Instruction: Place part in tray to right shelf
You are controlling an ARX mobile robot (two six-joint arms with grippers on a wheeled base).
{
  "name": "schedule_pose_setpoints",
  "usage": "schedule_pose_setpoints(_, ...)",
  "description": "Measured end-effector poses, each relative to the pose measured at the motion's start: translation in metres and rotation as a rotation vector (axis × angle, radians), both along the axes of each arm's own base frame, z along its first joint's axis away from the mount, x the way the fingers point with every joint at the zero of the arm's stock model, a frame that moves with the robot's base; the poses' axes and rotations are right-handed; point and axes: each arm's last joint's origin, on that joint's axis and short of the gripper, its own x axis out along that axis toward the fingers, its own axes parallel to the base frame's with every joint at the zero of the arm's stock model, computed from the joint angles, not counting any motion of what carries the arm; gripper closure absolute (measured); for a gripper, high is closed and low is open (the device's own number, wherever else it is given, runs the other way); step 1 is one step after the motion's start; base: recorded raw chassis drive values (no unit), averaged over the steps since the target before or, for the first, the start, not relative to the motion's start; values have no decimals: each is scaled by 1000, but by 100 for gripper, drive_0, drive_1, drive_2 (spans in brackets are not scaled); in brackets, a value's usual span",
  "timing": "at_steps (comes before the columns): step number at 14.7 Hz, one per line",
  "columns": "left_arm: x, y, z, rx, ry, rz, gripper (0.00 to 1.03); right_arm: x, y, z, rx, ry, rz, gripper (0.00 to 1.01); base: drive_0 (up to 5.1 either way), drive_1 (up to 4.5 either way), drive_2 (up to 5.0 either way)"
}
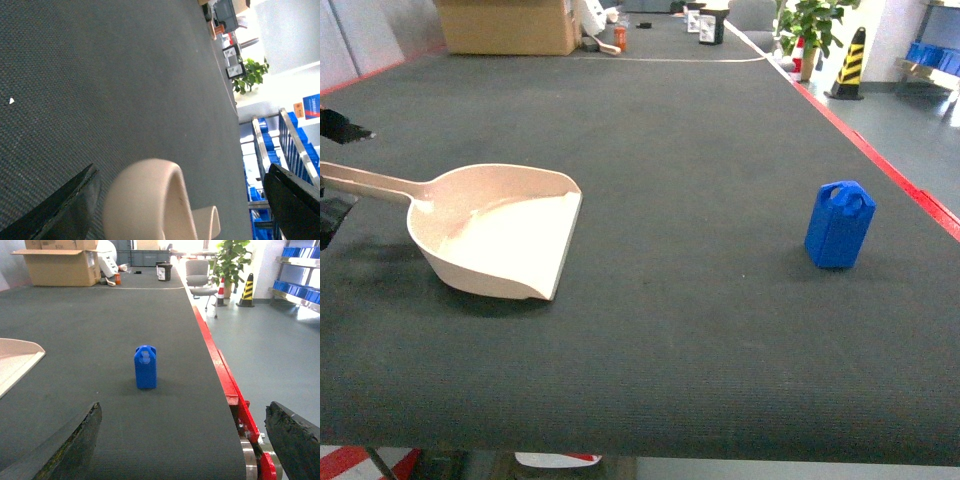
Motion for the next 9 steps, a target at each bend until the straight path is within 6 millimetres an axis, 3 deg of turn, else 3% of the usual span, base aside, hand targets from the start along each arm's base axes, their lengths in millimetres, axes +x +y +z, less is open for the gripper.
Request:
schedule_pose_setpoints(4,26,-2,-16,-20,0,-31,5,0,0,0,0,0,0,3,0,0,0)
schedule_pose_setpoints(9,35,-7,-23,-35,-13,-43,72,0,0,0,0,0,0,3,0,0,0)
